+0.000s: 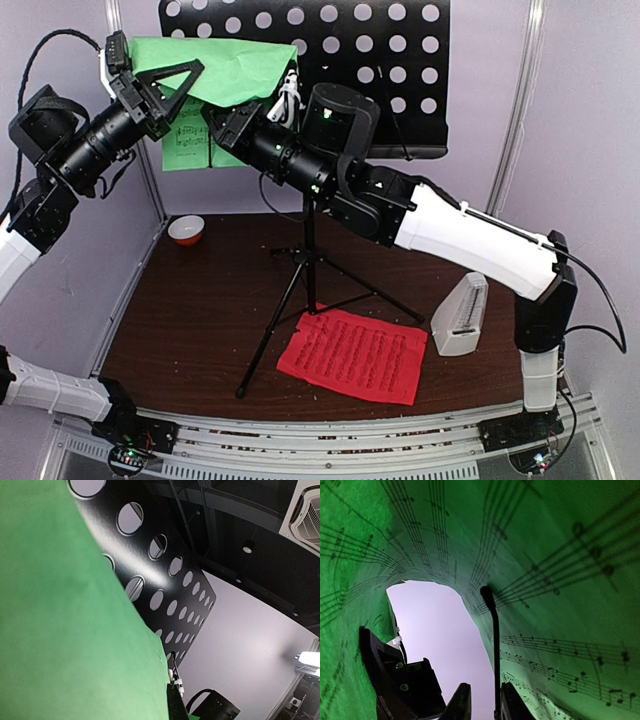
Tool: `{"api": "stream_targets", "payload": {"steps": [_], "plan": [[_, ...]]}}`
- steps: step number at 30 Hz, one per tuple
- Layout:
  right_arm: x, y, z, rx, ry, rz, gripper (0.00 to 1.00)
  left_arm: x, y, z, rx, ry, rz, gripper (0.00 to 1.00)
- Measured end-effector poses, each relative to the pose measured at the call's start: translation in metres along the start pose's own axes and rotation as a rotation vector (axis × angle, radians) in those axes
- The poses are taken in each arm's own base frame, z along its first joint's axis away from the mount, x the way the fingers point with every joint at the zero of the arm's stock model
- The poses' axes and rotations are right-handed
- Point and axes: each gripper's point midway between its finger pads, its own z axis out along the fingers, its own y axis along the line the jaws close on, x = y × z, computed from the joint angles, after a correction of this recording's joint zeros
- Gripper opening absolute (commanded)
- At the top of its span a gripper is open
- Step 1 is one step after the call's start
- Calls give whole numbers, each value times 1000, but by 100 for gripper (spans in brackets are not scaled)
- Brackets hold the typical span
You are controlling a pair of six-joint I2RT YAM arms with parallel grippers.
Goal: Pack up the instrument practice props
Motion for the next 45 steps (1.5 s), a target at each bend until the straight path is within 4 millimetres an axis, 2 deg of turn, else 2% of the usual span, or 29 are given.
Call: {"api": "stream_targets", "payload": {"steps": [3,13,16,20,26,30,35,37,40,42,45], "plan": [[1,-3,1,0,3,-19,0,1,2,1,-3,3,0,0],[2,-7,4,-16,-1,-73,0,-3,3,2,-3,-11,-10,0],[4,-7,4,-31,-8,-79,0,-14,0,1,-11,-48,-6,0],[4,-7,4,-38,-14,-81,0,-44,-9,-8,-39,-146,28,0],[3,-7,4,-41,-18,-80,0,-91,-25,-47,-124,-312,124,0],[3,-7,4,-42,-18,-80,0,-122,-43,-82,-182,-397,203,0],[4,-8,4,-41,-18,-81,1,-146,-63,-126,-261,-443,291,0],[4,-8,4,-41,-18,-87,12,-152,-69,-142,-288,-441,318,0],[5,-7,4,-49,-16,-107,31,-149,-71,-160,-328,-394,343,0],[7,-4,4,-63,-6,-123,42,-136,-66,-165,-352,-327,347,0],[13,-2,1,-85,22,-154,55,-104,-48,-162,-383,-180,340,0]]}}
